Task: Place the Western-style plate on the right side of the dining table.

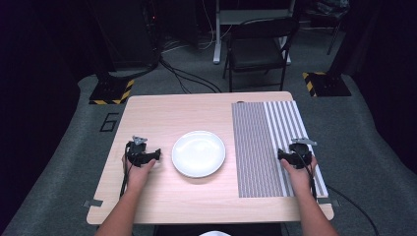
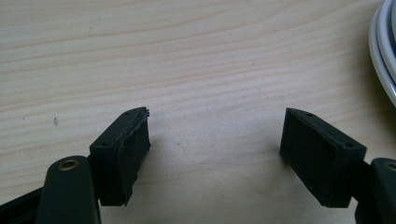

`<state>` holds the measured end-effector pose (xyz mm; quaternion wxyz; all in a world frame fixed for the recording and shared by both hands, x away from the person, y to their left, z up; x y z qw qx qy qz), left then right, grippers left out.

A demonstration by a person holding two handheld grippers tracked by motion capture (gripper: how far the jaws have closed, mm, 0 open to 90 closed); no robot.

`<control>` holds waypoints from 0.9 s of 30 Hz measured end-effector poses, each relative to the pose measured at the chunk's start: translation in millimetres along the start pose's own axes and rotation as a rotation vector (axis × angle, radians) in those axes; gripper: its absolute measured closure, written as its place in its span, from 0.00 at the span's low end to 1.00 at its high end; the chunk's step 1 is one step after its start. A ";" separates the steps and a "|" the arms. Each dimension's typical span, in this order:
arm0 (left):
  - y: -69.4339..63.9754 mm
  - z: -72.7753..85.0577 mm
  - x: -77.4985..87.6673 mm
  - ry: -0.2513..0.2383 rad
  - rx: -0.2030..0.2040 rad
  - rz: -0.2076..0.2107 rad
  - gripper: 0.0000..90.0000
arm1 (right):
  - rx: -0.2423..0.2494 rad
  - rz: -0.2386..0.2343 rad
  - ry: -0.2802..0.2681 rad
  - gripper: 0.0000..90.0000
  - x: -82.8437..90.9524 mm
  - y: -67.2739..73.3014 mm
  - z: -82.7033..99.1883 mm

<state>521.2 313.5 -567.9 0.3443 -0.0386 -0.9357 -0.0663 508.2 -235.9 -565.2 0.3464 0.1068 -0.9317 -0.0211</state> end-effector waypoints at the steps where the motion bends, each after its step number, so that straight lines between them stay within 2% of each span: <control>1: 0.0 -0.1 -0.1 0.000 0.002 -0.001 0.26 | 0.000 0.000 0.000 0.28 0.0 0.0 0.0; 16: 0.4 0.0 -0.1 0.001 0.003 -0.005 0.26 | 0.001 0.005 0.001 0.28 0.1 0.1 0.1; 27: -1.3 0.4 -0.9 0.010 -0.006 0.008 0.18 | 0.002 0.006 0.001 0.28 0.3 0.2 0.1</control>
Point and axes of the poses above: each handheld gripper's, and its own axes: x roughly backward along the jaws, z roughly out of its underside, y roughly to its left, the point moved 6 cm from there along -x, roughly forward along the jaws, and after that the axes turned 9 degrees about -z, right-handed, at the moved point
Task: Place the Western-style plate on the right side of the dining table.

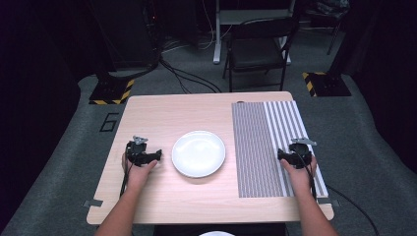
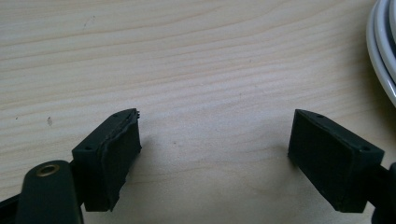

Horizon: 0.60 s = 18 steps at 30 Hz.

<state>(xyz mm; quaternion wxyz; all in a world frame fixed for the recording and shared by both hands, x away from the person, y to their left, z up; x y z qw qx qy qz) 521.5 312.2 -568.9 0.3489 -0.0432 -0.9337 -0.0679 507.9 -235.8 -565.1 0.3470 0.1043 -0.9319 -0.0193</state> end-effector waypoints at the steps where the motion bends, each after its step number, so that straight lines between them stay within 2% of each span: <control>1: 0.0 -0.1 -0.1 0.000 0.000 -0.001 0.18 | 0.000 -0.001 0.000 0.28 0.0 0.0 0.0; 6: 1.4 -0.2 0.7 -0.002 0.013 -0.010 0.20 | -0.001 -0.002 -0.001 0.29 0.1 0.4 0.0; 7: 2.8 -0.2 1.3 -0.011 0.022 -0.016 0.28 | -0.001 -0.011 -0.009 0.38 0.6 0.1 -0.7; 12: 5.7 -0.2 2.5 -0.022 0.028 -0.021 0.37 | -0.007 -0.033 -0.015 0.45 2.3 1.3 -1.8; 15: 5.8 -0.1 4.0 -0.012 0.027 -0.020 0.44 | -0.008 -0.033 -0.017 0.47 4.5 3.7 -3.0; 18: 2.8 -1.0 7.0 -0.001 0.045 -0.001 0.47 | 0.013 -0.046 -0.029 0.49 9.0 13.2 -6.6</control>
Point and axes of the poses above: each handheld gripper's, and its own axes: x roughly backward along the jaws, z roughly out of its underside, y roughly to its left, the point moved 6 cm from there along -x, roughly forward along the jaws, and after that the axes turned 9 degrees about -z, right-handed, at the moved point
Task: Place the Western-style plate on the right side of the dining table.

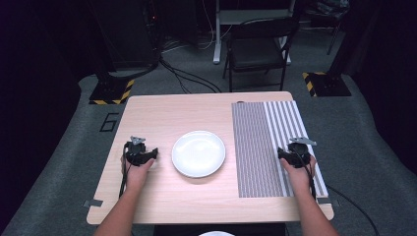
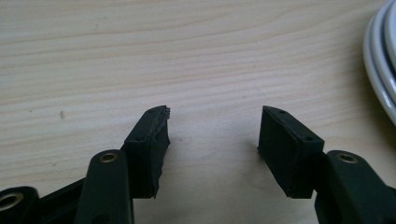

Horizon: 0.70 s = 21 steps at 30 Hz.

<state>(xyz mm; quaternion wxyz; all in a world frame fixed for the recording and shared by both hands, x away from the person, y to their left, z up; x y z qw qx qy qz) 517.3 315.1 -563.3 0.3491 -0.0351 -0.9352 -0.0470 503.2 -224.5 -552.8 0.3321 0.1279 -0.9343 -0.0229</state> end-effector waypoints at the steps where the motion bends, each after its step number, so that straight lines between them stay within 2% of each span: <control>1: -0.6 -0.3 0.5 0.000 0.004 0.000 0.47 | 0.009 -0.010 0.004 0.50 1.0 3.2 -0.5; 8: -5.9 -1.6 4.2 0.009 0.015 0.023 0.47 | 0.024 -0.046 0.009 0.55 1.6 16.6 -1.8; 10: -8.6 -4.9 6.8 0.001 0.043 0.050 0.47 | 0.027 -0.062 0.013 0.55 2.4 22.3 -2.9; 11: -12.6 -8.2 8.8 -0.002 0.082 0.081 0.48 | 0.033 -0.061 0.011 0.55 2.6 23.7 -3.4; 15: -18.3 -12.4 10.7 -0.011 0.078 0.088 0.50 | 0.058 -0.063 0.014 0.55 3.2 27.4 -4.3; 19: -23.1 -21.6 15.6 -0.014 0.077 0.091 0.52 | 0.058 -0.069 0.007 0.54 6.0 29.6 -6.7; 21: -27.8 -29.6 20.5 -0.039 0.094 0.107 0.53 | 0.054 -0.071 0.002 0.54 6.8 29.8 -7.9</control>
Point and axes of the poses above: each handheld gripper's, and its own axes: x roughly backward along the jaws, z roughly out of its underside, y roughly to its left, the point moved 6 cm from there along -x, roughly forward along the jaws, and after that the axes turned 9 degrees about -z, right-handed, at the moved point
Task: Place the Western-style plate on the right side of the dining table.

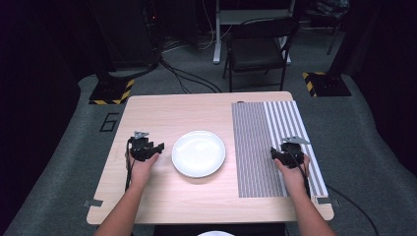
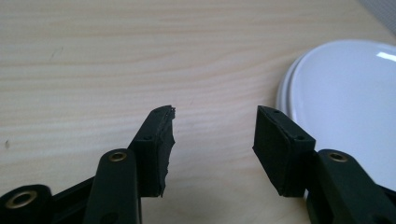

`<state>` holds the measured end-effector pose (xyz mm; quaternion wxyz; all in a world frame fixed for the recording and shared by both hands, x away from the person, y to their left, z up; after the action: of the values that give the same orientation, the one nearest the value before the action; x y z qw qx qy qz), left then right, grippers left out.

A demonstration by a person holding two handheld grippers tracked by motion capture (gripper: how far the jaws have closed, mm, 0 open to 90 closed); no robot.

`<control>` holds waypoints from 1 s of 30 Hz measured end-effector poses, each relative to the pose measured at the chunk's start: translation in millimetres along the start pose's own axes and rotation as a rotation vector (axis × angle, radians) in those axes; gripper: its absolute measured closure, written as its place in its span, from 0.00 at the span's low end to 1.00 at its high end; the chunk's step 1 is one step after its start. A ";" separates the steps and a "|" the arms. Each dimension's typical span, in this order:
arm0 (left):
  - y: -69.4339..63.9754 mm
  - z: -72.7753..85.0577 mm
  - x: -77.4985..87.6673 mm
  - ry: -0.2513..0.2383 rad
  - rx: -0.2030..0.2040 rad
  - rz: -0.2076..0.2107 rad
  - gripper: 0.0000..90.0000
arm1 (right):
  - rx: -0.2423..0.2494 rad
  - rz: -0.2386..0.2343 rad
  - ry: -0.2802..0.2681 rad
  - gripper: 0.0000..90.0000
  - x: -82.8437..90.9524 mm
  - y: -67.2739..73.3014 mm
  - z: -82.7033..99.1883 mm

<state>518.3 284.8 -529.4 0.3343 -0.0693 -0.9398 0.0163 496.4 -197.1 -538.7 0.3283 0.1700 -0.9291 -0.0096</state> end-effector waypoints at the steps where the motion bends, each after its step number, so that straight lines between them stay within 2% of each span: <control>1: 0.0 0.0 0.0 0.000 0.000 0.000 0.54 | 0.000 0.000 0.000 0.54 0.0 0.0 0.0; 4: -7.9 -6.4 2.6 0.007 0.006 0.014 0.57 | -0.008 -0.004 -0.002 0.57 1.2 -0.2 -0.6; 7: -16.1 -9.1 4.6 -0.002 0.034 0.067 0.59 | -0.001 -0.008 -0.006 0.58 1.7 0.4 -1.3; 9: -21.9 -9.3 6.7 -0.004 0.027 0.096 0.60 | 0.002 -0.010 -0.018 0.59 2.7 2.3 -3.2; 13: -25.8 -8.5 7.8 0.001 0.003 0.111 0.61 | 0.018 -0.016 -0.019 0.60 3.6 6.8 -4.6; 15: -28.4 -6.9 8.1 0.012 -0.006 0.125 0.62 | 0.024 -0.034 -0.003 0.61 2.9 10.6 -4.4; 17: -30.3 -6.3 7.9 0.010 -0.005 0.127 0.63 | 0.027 -0.042 -0.003 0.62 2.6 12.7 -4.6; 19: -35.2 -3.4 8.4 0.019 -0.036 0.143 0.64 | 0.039 -0.052 0.000 0.63 2.5 17.1 -5.1; 21: -37.5 -2.8 8.4 0.016 -0.034 0.151 0.64 | 0.040 -0.060 -0.004 0.63 2.8 19.4 -5.6; 22: -39.3 -1.4 9.1 0.023 -0.052 0.159 0.64 | 0.042 -0.068 -0.006 0.64 3.3 22.6 -6.3; 27: -40.9 0.2 9.2 0.030 -0.051 0.177 0.66 | 0.047 -0.087 -0.001 0.67 3.0 32.0 -6.5; 29: -41.1 0.5 9.1 0.031 -0.042 0.179 0.67 | 0.044 -0.089 0.000 0.67 2.6 33.4 -6.4; 30: -41.0 0.9 8.6 0.031 -0.029 0.192 0.68 | 0.043 -0.106 0.001 0.67 1.6 38.0 -6.4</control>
<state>506.2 245.4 -521.5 0.3446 -0.1640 -0.9237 0.0336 487.4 -161.3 -527.8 0.3238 0.2260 -0.9187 -0.0071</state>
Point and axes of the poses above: each handheld gripper's, and its own axes: x roughly backward along the jaws, z roughly out of its underside, y roughly to its left, the point moved 6 cm from there along -x, roughly forward along the jaws, and after that the axes turned 9 degrees about -z, right-handed, at the moved point
